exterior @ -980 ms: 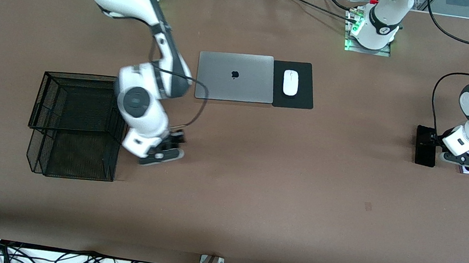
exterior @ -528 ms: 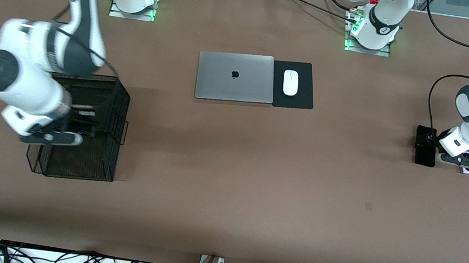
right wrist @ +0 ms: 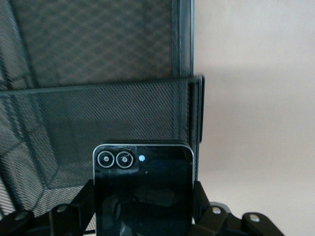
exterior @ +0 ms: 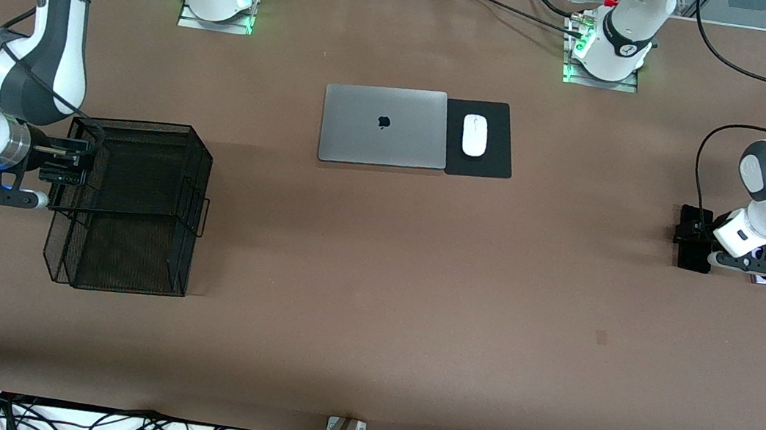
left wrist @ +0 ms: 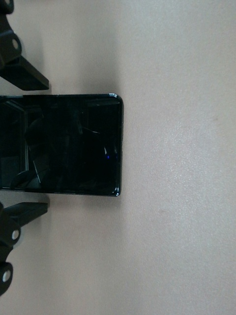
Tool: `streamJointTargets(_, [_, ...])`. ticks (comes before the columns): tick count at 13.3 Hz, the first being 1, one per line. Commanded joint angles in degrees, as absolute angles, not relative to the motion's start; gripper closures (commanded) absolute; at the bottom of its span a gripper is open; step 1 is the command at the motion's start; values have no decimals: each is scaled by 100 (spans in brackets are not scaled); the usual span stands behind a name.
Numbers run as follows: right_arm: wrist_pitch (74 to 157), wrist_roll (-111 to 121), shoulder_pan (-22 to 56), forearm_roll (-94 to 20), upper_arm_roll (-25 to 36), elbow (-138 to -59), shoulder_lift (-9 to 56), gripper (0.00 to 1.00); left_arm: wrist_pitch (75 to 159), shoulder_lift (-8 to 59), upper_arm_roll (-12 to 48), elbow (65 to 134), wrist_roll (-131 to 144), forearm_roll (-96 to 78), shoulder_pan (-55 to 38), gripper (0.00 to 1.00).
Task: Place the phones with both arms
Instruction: 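Lower the flip phone into the mesh basket and open the right gripper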
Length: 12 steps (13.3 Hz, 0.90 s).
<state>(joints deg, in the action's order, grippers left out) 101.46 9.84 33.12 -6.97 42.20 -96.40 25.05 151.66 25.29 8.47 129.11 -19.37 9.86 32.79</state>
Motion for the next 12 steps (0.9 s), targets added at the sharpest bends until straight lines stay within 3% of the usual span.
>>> streamJointTargets(1, [10361,1028,3410,-782,4289,-10019,2347,100,15240,2514,888,12929,-1934,966,3305,0])
streamJointTargets(7, [11371,1230,3401,-809,4280,-10643,2268,100,15240,2557,888,12929,-1951,993,3305,0])
streamJointTargets(12, [11584,1248,3393,-1459,4289,-10652,2294,100,15372,2646,888,12929,-1960,993,3305,0])
